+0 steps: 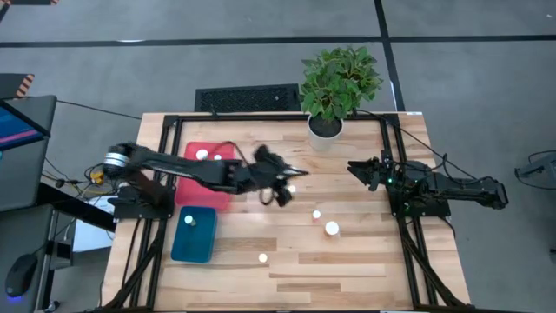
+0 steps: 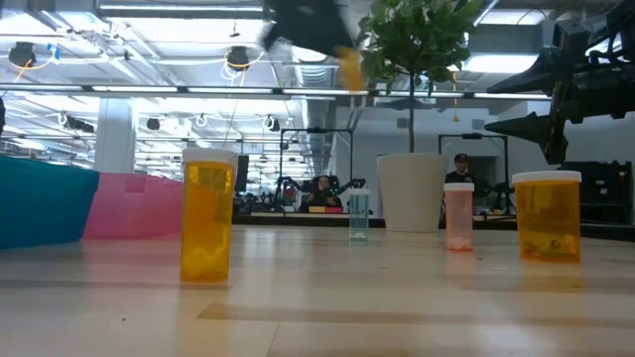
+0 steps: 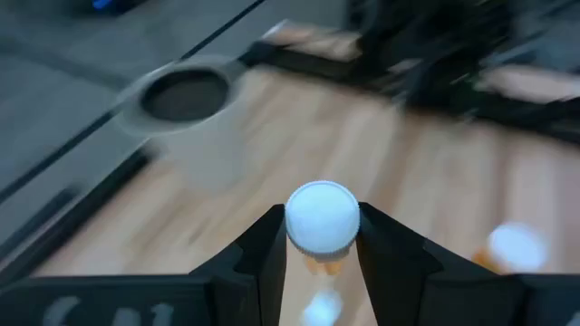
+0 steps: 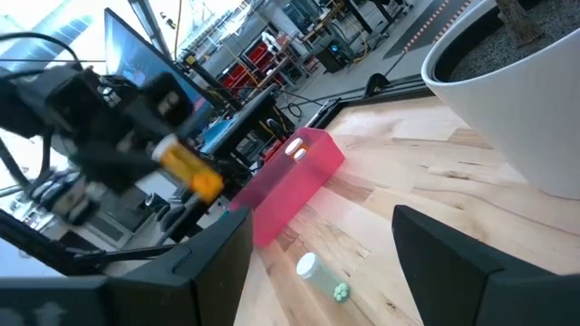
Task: Pick and place medicine bottles into bin by pill shape (circle, oval)
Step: Put the right orange capsule bottle into the red bin
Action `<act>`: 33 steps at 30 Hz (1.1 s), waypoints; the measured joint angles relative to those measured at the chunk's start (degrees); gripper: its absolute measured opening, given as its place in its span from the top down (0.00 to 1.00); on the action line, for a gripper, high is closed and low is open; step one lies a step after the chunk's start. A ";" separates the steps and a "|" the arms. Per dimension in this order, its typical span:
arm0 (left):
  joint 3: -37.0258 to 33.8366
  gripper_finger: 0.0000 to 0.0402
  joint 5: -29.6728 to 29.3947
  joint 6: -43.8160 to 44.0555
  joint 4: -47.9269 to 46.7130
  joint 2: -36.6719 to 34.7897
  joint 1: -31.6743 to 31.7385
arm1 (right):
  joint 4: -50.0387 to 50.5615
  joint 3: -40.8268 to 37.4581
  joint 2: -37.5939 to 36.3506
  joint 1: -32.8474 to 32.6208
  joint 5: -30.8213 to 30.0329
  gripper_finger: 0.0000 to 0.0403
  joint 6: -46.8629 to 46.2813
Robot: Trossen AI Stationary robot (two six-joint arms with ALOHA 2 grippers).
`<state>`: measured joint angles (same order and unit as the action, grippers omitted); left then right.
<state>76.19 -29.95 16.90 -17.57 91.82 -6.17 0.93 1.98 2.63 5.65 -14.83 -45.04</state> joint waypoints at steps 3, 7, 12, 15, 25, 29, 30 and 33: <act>0.00 0.73 -3.70 7.14 -14.23 -6.68 -0.25 | 0.00 0.00 0.00 0.00 0.00 0.31 0.02; -0.73 0.73 -8.55 22.46 -35.58 -13.61 -0.48 | 0.02 0.00 -0.02 0.00 -0.02 0.31 0.41; -8.99 0.72 -14.50 41.08 -47.21 -22.81 -4.62 | 0.03 0.00 -0.01 0.01 -0.04 0.31 0.52; -16.41 0.71 -16.24 49.67 -47.44 -27.85 -7.97 | 0.07 0.00 0.00 0.02 -0.04 0.31 0.52; -40.03 0.71 -15.33 68.58 -46.23 -35.07 -10.32 | 0.35 0.00 -0.02 0.02 -0.11 0.31 0.57; -44.90 0.71 -15.26 70.85 -41.98 -34.57 -10.32 | 0.35 0.00 -0.02 0.02 -0.12 0.31 0.55; -45.64 0.71 -15.35 70.85 -40.78 -34.35 -10.32 | 0.34 0.00 -0.01 0.02 -0.12 0.31 0.54; -47.17 0.71 -16.52 70.89 -39.96 -34.36 -10.17 | 0.35 0.00 -0.02 0.02 -0.13 0.31 0.52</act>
<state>29.02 -46.48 87.79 -57.53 57.46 -16.34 1.28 1.98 2.61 5.67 -14.96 -44.52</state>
